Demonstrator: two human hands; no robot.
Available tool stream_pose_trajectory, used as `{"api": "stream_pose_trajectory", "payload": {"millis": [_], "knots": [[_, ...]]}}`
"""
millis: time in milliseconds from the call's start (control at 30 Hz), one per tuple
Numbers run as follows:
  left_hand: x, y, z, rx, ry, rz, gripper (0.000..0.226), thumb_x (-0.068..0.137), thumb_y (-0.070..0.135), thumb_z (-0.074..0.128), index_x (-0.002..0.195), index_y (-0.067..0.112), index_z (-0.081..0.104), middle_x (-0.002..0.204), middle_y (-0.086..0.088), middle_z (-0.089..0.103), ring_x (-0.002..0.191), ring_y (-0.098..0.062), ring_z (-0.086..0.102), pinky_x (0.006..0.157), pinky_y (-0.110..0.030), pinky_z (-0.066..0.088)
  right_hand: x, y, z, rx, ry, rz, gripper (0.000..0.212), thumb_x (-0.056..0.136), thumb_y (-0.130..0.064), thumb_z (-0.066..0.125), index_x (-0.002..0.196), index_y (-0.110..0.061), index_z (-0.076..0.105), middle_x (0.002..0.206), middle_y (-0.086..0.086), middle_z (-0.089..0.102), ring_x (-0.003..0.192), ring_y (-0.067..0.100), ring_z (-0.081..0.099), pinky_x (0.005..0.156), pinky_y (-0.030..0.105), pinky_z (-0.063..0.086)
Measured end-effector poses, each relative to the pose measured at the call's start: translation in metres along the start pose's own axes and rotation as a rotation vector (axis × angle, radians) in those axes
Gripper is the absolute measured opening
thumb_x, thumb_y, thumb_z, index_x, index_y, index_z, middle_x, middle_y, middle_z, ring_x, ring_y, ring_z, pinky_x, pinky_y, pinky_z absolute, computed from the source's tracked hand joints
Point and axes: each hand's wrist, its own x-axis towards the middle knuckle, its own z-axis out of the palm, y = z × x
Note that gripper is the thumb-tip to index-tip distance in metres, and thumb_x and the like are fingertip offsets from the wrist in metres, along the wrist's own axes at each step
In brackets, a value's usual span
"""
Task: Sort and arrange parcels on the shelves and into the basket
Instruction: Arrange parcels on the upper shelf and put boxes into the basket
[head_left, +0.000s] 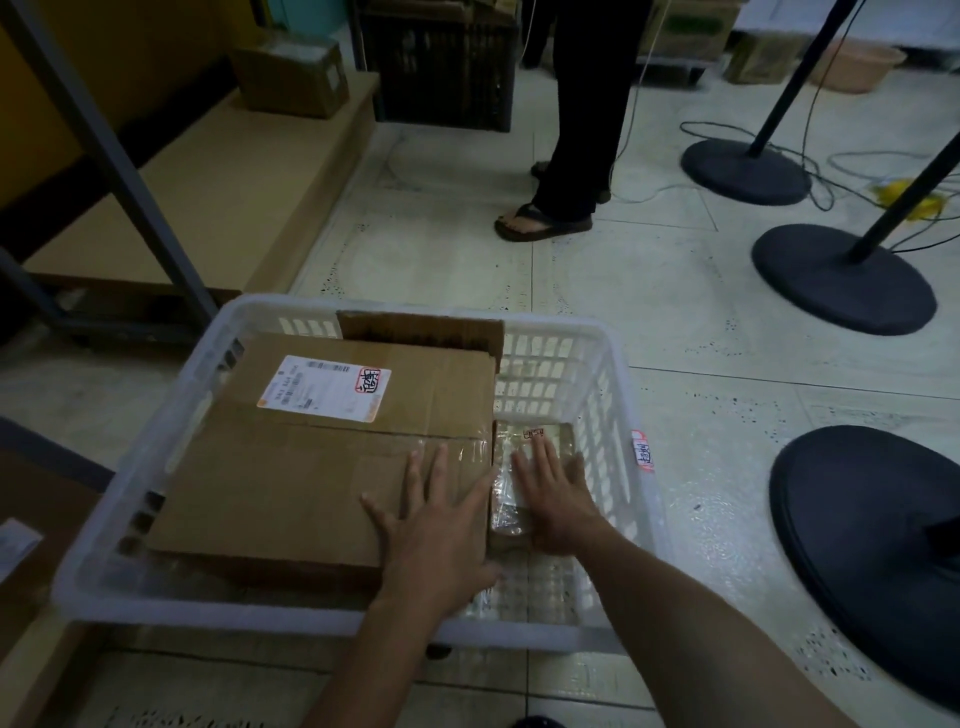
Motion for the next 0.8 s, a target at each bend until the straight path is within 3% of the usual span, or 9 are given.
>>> {"api": "stream_pose_trajectory", "payload": {"millis": [200,300,400,467,567,667,800], "knots": [[-0.002,-0.003,-0.003,-0.066,0.004,-0.045,0.103,0.067,0.07,0.058,0.14,0.046,-0.01,0.153,0.001,-0.026,0.138,-0.026,-0.026,0.099,-0.072,-0.01,0.003,-0.009,-0.021,-0.026,-0.068,0.038,0.101,0.086,-0.03,0.062,0.147,-0.014,-0.017,0.155,0.02,-0.017,0.144,0.036,-0.013,0.113,0.063,0.002],[-0.007,-0.01,-0.02,-0.2,0.019,-0.069,0.091,0.071,0.068,0.055,0.144,0.038,0.008,0.157,0.005,-0.008,0.143,-0.019,-0.01,0.108,-0.064,-0.001,-0.004,-0.001,-0.062,0.159,-0.039,0.02,0.111,0.075,-0.024,0.075,0.149,-0.015,-0.007,0.158,0.016,-0.004,0.146,0.032,0.0,0.116,0.053,0.008],[-0.017,-0.031,-0.059,-0.305,0.126,-0.131,0.076,0.078,0.054,0.06,0.141,0.028,0.027,0.154,0.0,0.018,0.141,-0.022,0.014,0.113,-0.053,0.018,-0.018,0.004,-0.123,0.322,0.144,0.035,0.095,0.078,-0.019,0.072,0.15,-0.013,0.01,0.157,0.012,0.016,0.142,0.029,0.023,0.113,0.041,0.029],[-0.028,-0.047,-0.097,-0.294,0.255,-0.17,0.068,0.081,0.047,0.06,0.139,0.023,0.034,0.149,-0.006,0.03,0.135,-0.026,0.026,0.11,-0.045,0.026,-0.027,-0.001,-0.172,0.396,0.28,0.036,0.08,0.082,-0.019,0.067,0.147,-0.011,0.022,0.151,0.011,0.032,0.135,0.028,0.035,0.106,0.039,0.037],[-0.053,-0.063,-0.169,-0.271,0.393,-0.233,0.061,0.082,0.041,0.059,0.135,0.019,0.04,0.138,-0.009,0.042,0.124,-0.026,0.037,0.099,-0.036,0.032,-0.044,-0.025,-0.248,0.505,0.402,-0.023,0.068,0.084,-0.021,0.062,0.144,-0.014,0.031,0.145,0.01,0.042,0.132,0.027,0.038,0.104,0.037,0.036],[-0.084,-0.065,-0.259,-0.157,0.477,-0.242,0.057,0.084,0.042,0.056,0.134,0.022,0.038,0.131,-0.003,0.043,0.117,-0.02,0.039,0.092,-0.03,0.033,-0.07,-0.061,-0.338,0.578,0.437,-0.119,0.066,0.084,-0.024,0.062,0.144,-0.015,0.034,0.144,0.007,0.044,0.132,0.024,0.039,0.104,0.034,0.035],[-0.141,-0.053,-0.379,-0.15,0.558,-0.314,0.056,0.082,0.046,0.056,0.131,0.024,0.039,0.126,0.001,0.043,0.112,-0.016,0.039,0.092,-0.03,0.035,-0.122,-0.111,-0.468,0.72,0.461,-0.218,0.063,0.08,-0.028,0.065,0.139,-0.022,0.042,0.132,0.004,0.057,0.117,0.022,0.054,0.091,0.031,0.043]]}}
